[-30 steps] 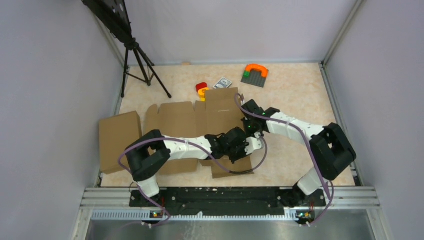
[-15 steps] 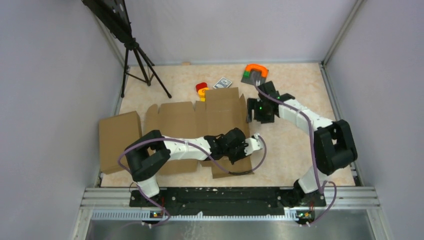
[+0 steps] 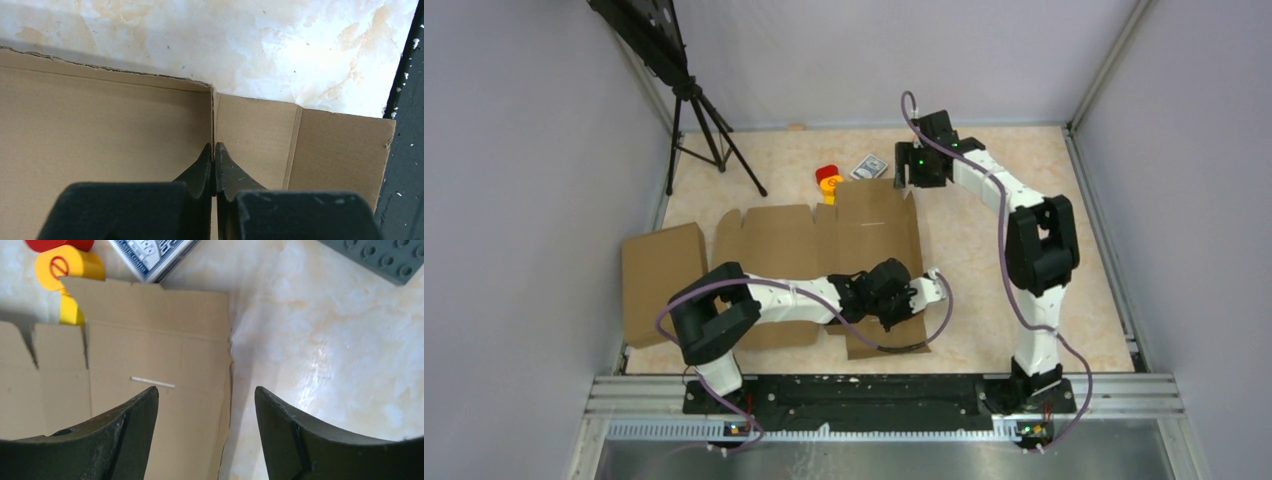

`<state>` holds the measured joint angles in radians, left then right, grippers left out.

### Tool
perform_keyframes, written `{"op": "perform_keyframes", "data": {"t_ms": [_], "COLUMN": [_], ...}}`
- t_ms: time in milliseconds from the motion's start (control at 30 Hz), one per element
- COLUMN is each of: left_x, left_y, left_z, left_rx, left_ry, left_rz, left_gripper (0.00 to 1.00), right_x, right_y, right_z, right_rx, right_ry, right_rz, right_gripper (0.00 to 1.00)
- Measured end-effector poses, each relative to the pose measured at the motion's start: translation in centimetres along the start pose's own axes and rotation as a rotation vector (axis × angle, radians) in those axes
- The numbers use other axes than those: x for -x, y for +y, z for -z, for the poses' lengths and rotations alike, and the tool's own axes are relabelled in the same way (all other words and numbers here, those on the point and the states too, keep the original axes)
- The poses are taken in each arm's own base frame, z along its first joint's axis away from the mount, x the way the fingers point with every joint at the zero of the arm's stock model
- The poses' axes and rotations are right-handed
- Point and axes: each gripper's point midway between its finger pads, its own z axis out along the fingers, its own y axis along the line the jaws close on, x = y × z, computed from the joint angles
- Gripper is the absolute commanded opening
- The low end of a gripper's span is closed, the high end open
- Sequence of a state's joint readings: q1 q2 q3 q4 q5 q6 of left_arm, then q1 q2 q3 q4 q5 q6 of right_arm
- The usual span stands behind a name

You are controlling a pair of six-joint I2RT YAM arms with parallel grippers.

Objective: Fold the paper box

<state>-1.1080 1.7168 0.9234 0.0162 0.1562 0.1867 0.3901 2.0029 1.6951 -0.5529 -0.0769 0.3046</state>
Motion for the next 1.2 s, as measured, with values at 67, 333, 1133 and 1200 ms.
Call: {"op": "perform_keyframes", "data": {"t_ms": [67, 333, 1133, 1200], "left_x": [-0.1, -0.1, -0.8, -0.9], "left_y": [0.0, -0.3, -0.4, -0.4], "left_z": [0.1, 0.1, 0.8, 0.9], "left_rx": [0.000, -0.009, 0.013, 0.015], "left_ry": [-0.002, -0.008, -0.009, -0.009], "left_rz": [0.005, 0.016, 0.055, 0.055], "left_gripper": [0.00, 0.00, 0.00, 0.00], "right_x": [0.3, -2.3, -7.8, -7.9], "right_y": [-0.4, -1.6, 2.3, 2.5], "right_z": [-1.2, -4.6, -4.9, -4.9], "right_rx": [-0.017, -0.044, 0.190, 0.200], "right_ry": [0.013, 0.130, 0.273, 0.270], "right_rz": [0.026, 0.063, 0.188, 0.204], "right_gripper": [0.68, 0.61, 0.59, 0.61]}}
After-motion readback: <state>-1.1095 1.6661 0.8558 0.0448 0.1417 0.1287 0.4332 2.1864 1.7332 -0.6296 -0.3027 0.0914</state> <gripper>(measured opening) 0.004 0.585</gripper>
